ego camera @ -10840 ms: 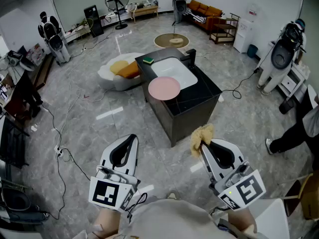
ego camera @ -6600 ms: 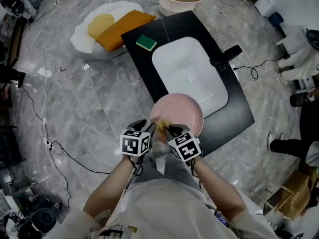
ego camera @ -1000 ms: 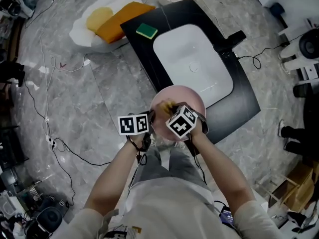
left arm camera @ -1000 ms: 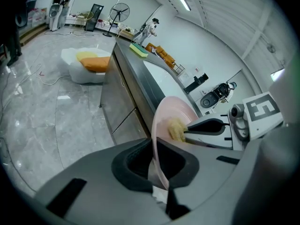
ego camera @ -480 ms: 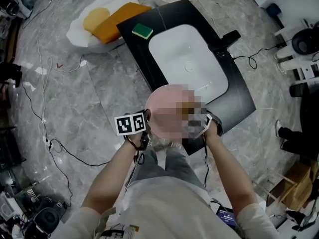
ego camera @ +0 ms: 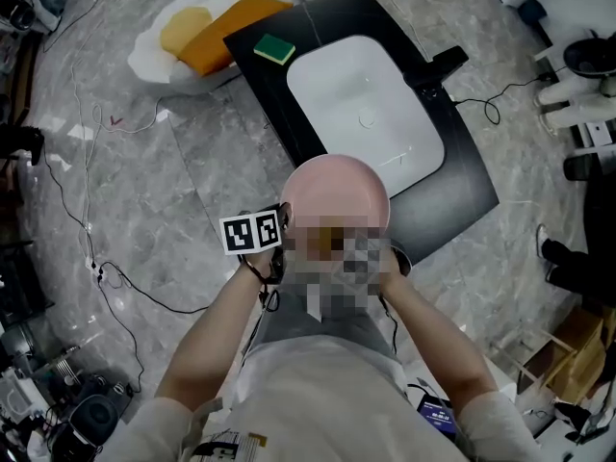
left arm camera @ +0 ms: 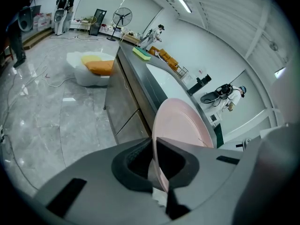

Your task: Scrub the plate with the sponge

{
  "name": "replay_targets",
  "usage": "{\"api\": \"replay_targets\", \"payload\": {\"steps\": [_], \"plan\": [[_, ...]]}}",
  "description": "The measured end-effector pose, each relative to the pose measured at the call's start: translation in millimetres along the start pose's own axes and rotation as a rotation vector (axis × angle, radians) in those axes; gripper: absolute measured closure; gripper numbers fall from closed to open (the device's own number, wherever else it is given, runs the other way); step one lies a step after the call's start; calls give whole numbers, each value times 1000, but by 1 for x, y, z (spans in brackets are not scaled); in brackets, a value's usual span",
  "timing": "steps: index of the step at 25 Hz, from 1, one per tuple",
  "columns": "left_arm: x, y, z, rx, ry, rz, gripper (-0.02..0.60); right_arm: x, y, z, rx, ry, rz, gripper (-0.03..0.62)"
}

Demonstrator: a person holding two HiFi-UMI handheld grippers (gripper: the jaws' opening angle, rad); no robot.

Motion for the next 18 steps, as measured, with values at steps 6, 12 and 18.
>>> {"api": "replay_targets", "payload": {"steps": [6, 12, 18], "plan": [[4, 3, -2, 8, 10, 8, 554, -42, -14, 3, -4, -93, 3, 548], [7, 3, -3, 16, 3, 13, 554, -53, -59, -2, 39, -156, 67, 548], [7, 5, -2, 9, -6, -9, 554, -33, -95, -8, 156, -118, 183, 548]]}}
Point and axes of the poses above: the fingertips, and each gripper's own axes: z forward along the fingers, y to its left, x out of its underside, the point moved 7 cm from there along -z, backward along the fingers, and after that the axes turned 12 degrees about y, right-handed, at the moved point
